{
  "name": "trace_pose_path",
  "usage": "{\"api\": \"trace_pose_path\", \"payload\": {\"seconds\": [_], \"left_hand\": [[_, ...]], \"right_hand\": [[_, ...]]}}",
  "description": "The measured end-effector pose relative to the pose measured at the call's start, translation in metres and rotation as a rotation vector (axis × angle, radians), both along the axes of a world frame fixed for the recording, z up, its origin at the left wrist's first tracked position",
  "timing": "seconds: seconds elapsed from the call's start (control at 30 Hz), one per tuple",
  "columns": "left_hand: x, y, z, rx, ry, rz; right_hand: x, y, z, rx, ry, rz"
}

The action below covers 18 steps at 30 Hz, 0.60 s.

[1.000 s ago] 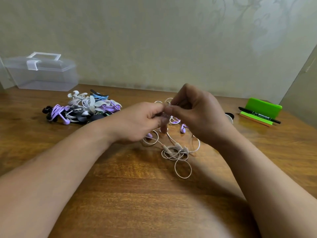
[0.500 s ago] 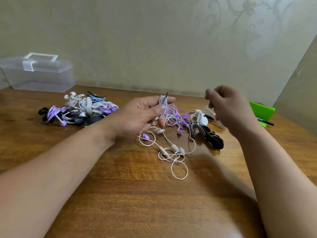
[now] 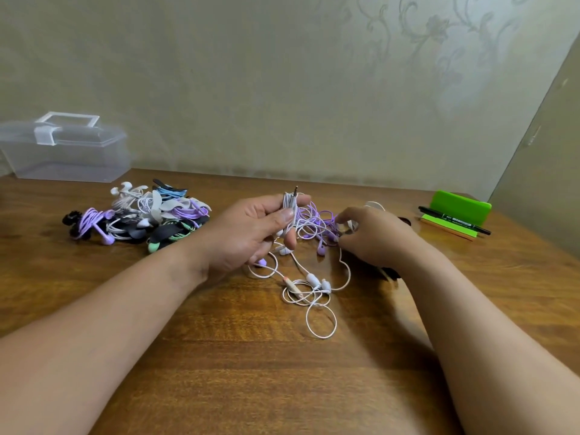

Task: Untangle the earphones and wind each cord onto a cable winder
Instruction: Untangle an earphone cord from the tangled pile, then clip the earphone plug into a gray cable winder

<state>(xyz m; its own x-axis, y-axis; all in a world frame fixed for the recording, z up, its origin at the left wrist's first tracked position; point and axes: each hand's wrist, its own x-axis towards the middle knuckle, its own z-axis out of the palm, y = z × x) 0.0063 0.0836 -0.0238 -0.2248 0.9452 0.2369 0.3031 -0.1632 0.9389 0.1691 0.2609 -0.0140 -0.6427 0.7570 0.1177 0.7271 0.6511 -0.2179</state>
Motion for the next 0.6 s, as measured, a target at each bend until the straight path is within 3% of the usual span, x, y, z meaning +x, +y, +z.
{"api": "trace_pose_path", "payload": {"seconds": [0.1, 0.23, 0.4, 0.6], "left_hand": [[-0.003, -0.001, 0.000, 0.004, -0.014, 0.012], [-0.005, 0.001, 0.000, 0.021, -0.044, 0.017], [-0.007, 0.000, 0.001, 0.039, -0.175, 0.005], [-0.009, -0.004, 0.011, 0.071, -0.472, -0.121]], "right_hand": [[0.000, 0.000, 0.000, 0.031, 0.059, -0.018], [0.005, 0.003, 0.006, -0.035, 0.338, 0.000], [-0.004, -0.016, 0.015, -0.818, 0.969, -0.071], [-0.006, -0.048, 0.024, -0.953, 0.938, 0.319]]}}
